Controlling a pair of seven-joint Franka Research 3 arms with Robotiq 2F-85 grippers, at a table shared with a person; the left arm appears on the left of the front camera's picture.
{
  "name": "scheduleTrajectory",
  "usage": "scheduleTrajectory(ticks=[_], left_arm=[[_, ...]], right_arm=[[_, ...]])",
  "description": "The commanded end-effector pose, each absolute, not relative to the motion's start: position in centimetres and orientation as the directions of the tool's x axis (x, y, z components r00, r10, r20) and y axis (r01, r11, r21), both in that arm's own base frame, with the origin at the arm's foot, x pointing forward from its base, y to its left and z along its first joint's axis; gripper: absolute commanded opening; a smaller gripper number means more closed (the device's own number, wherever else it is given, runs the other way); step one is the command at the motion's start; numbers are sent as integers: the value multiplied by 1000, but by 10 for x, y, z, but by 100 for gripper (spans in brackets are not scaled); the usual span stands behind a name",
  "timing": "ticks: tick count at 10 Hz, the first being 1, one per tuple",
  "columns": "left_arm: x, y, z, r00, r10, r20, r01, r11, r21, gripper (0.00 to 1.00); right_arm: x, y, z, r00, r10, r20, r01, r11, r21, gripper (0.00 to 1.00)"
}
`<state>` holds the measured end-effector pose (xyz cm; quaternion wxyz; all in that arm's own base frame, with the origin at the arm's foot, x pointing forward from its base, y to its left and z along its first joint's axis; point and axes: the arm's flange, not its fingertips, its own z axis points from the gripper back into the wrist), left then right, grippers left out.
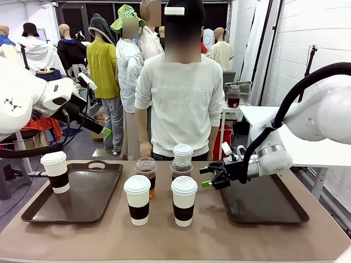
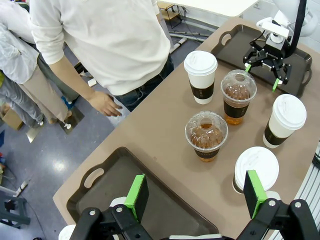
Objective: Distribute the coffee onto the tray.
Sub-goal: Pick up one iced Americano and place it on the right Handle tray.
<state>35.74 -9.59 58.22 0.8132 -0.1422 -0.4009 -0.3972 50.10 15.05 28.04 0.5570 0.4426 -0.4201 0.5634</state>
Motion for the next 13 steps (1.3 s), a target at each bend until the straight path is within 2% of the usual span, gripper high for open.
scheduleTrajectory(ticks=[1, 13], left_arm=[[359, -95, 582, 360, -526, 771, 767, 637, 77, 100], [359, -95, 582, 360, -526, 771, 767, 637, 77, 100]], right_arm=[[509, 163, 268, -5, 219, 976, -1000, -24, 0, 100], [526, 204, 242, 9, 133, 991, -999, -51, 16, 100]])
